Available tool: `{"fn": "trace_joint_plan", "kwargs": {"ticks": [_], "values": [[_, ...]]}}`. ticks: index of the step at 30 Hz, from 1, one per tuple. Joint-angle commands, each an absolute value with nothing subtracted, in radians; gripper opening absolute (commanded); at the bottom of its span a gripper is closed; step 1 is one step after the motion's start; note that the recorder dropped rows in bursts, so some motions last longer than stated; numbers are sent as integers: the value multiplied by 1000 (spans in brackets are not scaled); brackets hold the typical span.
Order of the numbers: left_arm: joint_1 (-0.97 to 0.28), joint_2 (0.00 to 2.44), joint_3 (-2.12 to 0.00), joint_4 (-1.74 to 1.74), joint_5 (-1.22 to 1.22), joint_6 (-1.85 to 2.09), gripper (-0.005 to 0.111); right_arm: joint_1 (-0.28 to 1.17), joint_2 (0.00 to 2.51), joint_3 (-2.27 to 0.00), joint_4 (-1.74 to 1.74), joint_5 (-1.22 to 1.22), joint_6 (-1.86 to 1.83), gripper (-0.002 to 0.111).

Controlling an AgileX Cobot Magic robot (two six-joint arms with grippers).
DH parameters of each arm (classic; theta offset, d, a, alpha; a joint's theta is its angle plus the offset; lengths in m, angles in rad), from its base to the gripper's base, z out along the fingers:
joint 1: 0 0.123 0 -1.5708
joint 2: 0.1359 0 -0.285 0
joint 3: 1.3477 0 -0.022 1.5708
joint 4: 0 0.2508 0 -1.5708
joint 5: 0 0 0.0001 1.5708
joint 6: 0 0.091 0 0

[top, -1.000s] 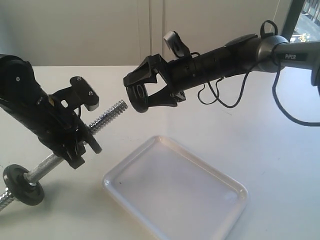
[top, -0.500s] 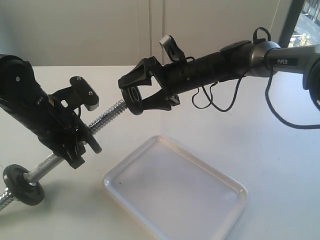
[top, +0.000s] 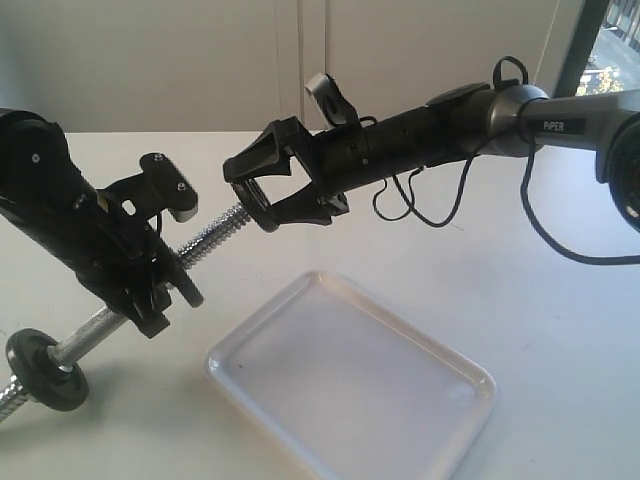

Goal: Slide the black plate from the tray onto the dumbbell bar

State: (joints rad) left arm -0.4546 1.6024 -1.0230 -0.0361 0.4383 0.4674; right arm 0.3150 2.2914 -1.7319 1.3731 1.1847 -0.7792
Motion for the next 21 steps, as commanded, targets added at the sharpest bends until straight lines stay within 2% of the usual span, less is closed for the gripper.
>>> {"fn": "trace_joint_plan", "kwargs": {"ticks": [1, 21], "values": [[-462, 1562, -1059, -58, 377, 471, 0, 319, 2275, -1734, 1448, 1221, -793, 0], [-442, 1594, -1059, -20, 372, 471, 0, 263, 2258, -1734, 1382, 1221, -771, 0]]}}
